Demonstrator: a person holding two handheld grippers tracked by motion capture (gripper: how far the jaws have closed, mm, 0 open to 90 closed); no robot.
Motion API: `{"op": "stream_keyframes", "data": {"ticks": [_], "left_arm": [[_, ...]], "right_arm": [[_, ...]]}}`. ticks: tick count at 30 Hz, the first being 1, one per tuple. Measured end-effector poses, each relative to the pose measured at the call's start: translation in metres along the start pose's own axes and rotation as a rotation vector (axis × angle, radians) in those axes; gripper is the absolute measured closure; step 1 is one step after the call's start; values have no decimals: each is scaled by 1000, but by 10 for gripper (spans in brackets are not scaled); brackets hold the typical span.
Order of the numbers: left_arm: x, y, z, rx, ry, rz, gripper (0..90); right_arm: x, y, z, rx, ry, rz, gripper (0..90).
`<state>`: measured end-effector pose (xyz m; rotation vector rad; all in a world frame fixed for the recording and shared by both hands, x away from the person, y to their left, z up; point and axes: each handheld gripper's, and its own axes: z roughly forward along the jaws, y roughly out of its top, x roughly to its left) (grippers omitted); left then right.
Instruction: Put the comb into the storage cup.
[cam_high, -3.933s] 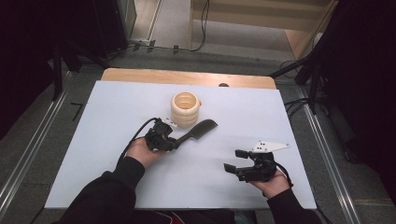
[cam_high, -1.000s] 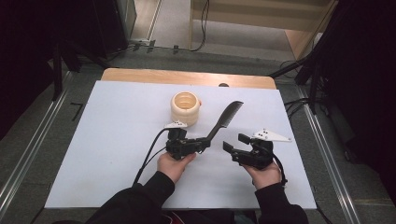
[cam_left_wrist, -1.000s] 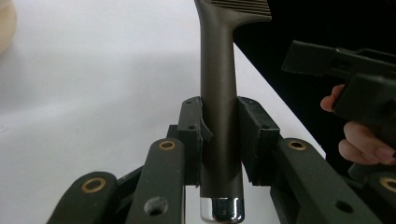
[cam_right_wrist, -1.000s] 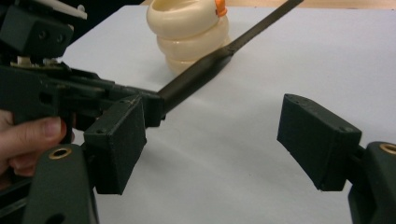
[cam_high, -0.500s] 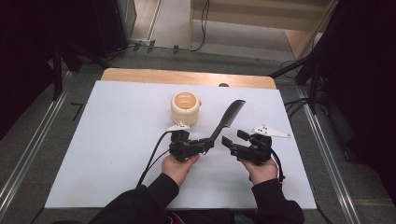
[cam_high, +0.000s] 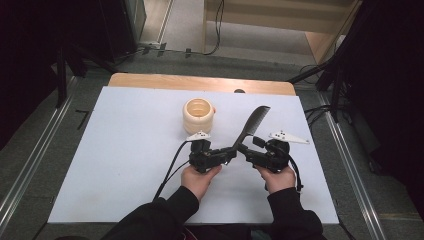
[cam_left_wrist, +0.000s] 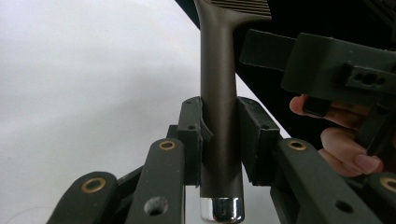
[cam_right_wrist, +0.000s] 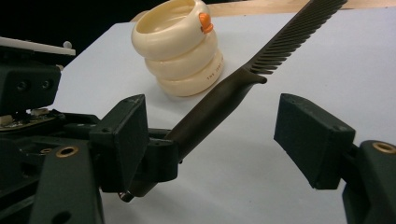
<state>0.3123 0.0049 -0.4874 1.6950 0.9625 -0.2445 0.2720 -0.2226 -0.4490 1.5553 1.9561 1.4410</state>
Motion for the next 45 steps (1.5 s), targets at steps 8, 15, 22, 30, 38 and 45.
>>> {"op": "stream_keyframes", "data": {"ticks": [8,15,22,30,38,45], "left_arm": [[-3,-3,2,-4,-6,15,725],[-5,-3,3,-11,-8,22,725],[-7,-4,2,-18,-9,33,724],[-6,-7,2,-18,-8,29,724],[-6,-8,1,-18,-14,41,723],[-5,-9,2,-14,-26,40,723]], "right_arm": [[-1,2,10,20,-7,9,273],[-5,5,16,45,13,53,348],[-5,7,20,86,24,104,457],[-6,10,23,145,37,203,541],[-7,12,21,164,56,244,584],[-9,14,20,176,75,277,613]]}}
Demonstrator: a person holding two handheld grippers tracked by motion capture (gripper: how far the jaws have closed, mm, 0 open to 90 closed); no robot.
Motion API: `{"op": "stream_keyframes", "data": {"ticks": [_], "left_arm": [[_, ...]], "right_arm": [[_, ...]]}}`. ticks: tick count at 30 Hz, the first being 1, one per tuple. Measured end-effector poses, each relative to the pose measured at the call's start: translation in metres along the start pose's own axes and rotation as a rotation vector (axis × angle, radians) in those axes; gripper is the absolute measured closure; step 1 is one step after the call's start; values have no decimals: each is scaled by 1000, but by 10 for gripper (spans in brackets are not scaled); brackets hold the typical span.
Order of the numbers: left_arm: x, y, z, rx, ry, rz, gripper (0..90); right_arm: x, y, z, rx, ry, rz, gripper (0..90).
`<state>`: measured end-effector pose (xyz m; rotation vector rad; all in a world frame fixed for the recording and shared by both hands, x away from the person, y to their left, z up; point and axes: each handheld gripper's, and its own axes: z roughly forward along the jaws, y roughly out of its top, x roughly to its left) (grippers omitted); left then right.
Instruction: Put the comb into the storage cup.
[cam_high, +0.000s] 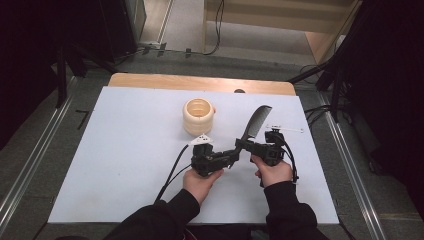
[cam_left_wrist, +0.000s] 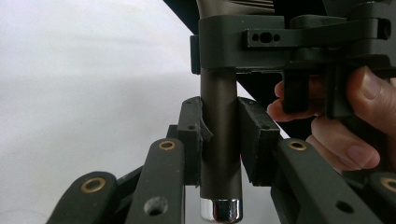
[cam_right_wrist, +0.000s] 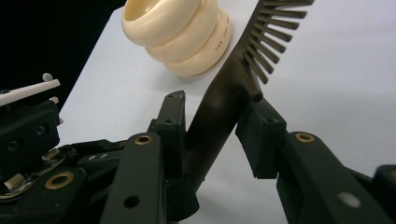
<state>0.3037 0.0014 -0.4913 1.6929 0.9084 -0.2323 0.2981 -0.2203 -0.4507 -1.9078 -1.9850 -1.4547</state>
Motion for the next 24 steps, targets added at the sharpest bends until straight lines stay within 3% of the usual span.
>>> {"op": "stream_keyframes", "data": {"ticks": [24], "left_arm": [[1,0,1,18,-29,2,716]], "right_arm": [[0,3,-3,26,53,42,691]]}}
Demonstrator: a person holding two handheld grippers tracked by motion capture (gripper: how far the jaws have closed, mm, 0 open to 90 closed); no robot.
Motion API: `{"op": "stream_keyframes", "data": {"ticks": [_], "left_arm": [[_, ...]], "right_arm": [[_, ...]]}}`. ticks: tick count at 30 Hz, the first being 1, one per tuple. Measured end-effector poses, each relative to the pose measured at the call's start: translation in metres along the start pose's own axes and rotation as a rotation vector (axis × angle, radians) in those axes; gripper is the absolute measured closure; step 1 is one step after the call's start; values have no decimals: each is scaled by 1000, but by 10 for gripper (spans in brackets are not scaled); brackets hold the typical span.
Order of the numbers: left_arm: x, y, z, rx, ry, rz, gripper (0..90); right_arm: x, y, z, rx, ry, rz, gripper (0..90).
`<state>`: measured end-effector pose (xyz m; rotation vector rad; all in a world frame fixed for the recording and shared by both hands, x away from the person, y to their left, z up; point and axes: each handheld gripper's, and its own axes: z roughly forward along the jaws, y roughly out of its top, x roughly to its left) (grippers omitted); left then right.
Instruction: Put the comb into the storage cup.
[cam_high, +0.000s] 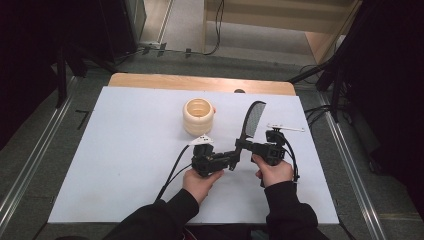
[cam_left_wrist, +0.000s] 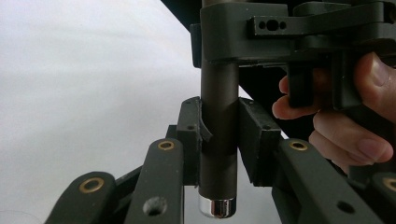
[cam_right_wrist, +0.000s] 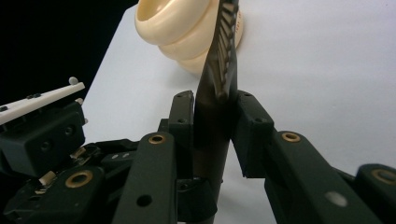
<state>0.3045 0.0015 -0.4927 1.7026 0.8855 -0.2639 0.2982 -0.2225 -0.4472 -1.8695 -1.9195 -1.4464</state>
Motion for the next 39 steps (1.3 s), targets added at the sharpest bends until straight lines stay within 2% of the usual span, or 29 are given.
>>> {"op": "stream_keyframes", "data": {"ticks": [6,11,15,19,23,25,29,39], "left_arm": [[3,2,-2,6,3,-17,654],[5,5,-7,35,-19,-39,596],[5,7,-13,72,-16,-25,548],[6,9,-21,116,-8,6,501],[8,10,-25,149,-12,18,463],[9,10,-27,170,-25,11,436],[9,11,-31,215,-33,16,415],[10,17,-46,279,-34,46,377]], "right_arm": [[1,0,1,8,8,-7,696],[2,-1,2,11,-5,-24,696],[2,-1,2,14,-15,-38,696],[2,-2,3,15,-24,-48,696],[2,-2,3,17,-23,-50,696],[2,-3,4,19,-24,-52,696],[2,-3,4,21,-20,-59,696],[3,-5,6,31,-12,-67,696]]}}
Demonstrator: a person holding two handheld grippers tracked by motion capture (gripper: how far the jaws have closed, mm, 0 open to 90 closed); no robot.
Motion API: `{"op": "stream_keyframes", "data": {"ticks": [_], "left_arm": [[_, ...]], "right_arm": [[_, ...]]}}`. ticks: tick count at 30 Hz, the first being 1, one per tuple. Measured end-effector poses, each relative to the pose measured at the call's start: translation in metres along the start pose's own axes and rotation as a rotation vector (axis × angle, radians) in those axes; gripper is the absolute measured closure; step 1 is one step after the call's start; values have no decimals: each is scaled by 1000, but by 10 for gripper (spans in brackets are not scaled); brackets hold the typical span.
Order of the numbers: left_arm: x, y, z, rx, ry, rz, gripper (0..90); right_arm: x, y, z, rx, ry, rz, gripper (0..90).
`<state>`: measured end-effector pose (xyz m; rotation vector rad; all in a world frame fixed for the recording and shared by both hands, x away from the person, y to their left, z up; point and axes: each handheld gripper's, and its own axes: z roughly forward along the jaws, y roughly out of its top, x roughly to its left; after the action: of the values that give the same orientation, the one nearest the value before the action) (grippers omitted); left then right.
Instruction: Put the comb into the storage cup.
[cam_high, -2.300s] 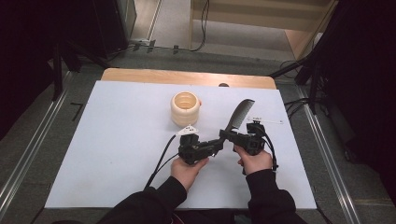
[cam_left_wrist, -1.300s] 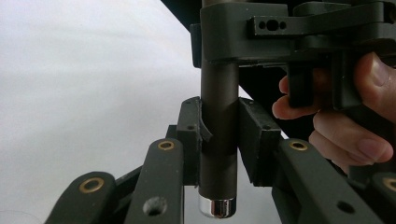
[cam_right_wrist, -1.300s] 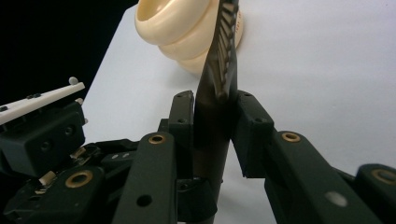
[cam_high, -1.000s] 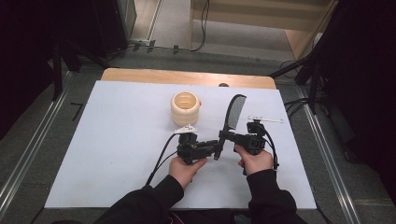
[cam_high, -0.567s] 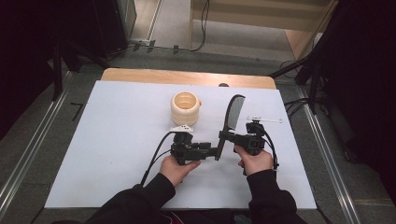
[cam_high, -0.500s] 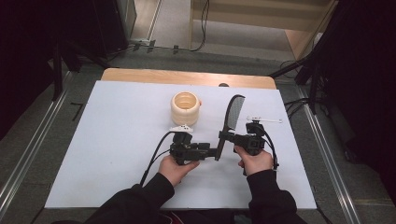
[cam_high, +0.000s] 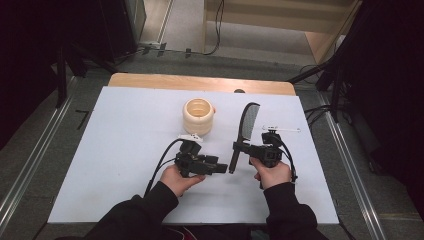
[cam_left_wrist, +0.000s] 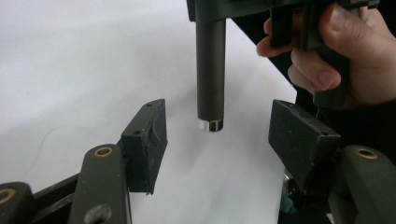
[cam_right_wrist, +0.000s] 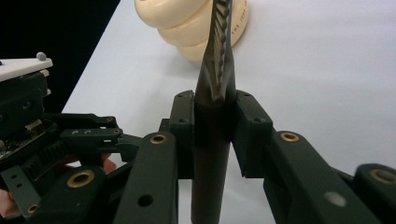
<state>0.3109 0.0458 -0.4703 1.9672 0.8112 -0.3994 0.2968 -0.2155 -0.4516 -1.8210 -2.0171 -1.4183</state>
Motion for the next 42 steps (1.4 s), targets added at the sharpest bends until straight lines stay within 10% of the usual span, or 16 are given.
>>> {"op": "stream_keyframes", "data": {"ticks": [21,42], "left_arm": [[11,-2,-44,124,53,62,345],[17,-18,-80,132,101,74,331]], "right_arm": [[0,-1,-2,-6,15,-17,696],[3,5,-5,-45,26,-48,696]]}}
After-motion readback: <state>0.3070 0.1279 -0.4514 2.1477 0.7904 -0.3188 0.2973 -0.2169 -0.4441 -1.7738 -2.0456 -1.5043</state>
